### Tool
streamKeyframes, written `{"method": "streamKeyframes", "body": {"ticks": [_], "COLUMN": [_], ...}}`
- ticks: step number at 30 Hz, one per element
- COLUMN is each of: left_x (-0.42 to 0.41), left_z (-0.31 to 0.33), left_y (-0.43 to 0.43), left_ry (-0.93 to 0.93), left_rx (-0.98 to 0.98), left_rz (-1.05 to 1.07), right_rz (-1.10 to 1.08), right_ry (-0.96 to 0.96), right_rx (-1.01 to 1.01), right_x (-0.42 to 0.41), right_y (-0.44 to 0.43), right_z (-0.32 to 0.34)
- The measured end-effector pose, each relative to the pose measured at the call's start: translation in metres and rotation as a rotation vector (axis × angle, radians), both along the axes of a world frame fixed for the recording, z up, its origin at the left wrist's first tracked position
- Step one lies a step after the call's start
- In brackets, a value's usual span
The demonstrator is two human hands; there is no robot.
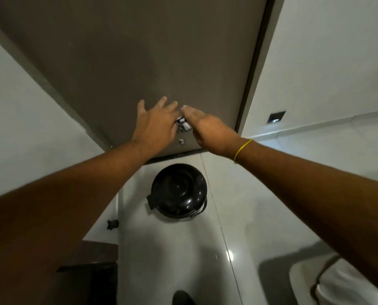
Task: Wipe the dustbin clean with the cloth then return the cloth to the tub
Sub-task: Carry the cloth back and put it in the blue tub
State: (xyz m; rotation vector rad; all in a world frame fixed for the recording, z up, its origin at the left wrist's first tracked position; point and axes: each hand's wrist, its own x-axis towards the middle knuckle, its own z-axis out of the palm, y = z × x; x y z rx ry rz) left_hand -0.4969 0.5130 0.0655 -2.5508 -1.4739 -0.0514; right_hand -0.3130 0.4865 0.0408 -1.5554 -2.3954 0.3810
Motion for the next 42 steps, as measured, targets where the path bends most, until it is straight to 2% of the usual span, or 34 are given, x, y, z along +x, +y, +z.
{"method": "streamKeyframes", "body": {"ticks": [7,11,14,18,20,24,27,32,38,42], "left_x": [0.036,0.053,0.076,0.122,0.150,0.250,0.340,0.442,0.481,0.458], "left_z": [0.259,0.369,0.425,0.440,0.432,0.369,0.297,0.163,-0.018,-0.111], "left_y": [-0.049,-0.069,-0.085,-0.106,-0.117,-0.168,-0.237,-0.368,-0.482,-0.519], "left_ry": [-0.225,-0.218,-0.182,-0.120,-0.078,-0.018,-0.020,-0.003,0.098,0.447], "left_rx": [0.080,0.205,0.271,0.283,0.235,0.084,-0.079,-0.340,-0.540,-0.658], "left_rz": [-0.041,-0.067,-0.119,-0.247,-0.292,-0.459,-0.667,-0.948,-1.166,-1.223], "right_rz": [-0.057,-0.074,-0.090,-0.181,-0.245,-0.429,-0.594,-0.818,-1.021,-1.054], "right_ry": [-0.048,-0.081,-0.128,-0.265,-0.302,-0.308,-0.264,-0.263,-0.218,-0.035], "right_rx": [0.222,0.390,0.420,0.398,0.362,0.163,-0.039,-0.206,-0.372,-0.595], "right_x": [0.032,0.046,0.070,0.123,0.152,0.238,0.306,0.370,0.361,0.313], "right_y": [-0.041,-0.059,-0.082,-0.121,-0.144,-0.238,-0.343,-0.513,-0.652,-0.681], "right_z": [0.240,0.356,0.414,0.436,0.432,0.379,0.316,0.203,0.036,-0.063]}}
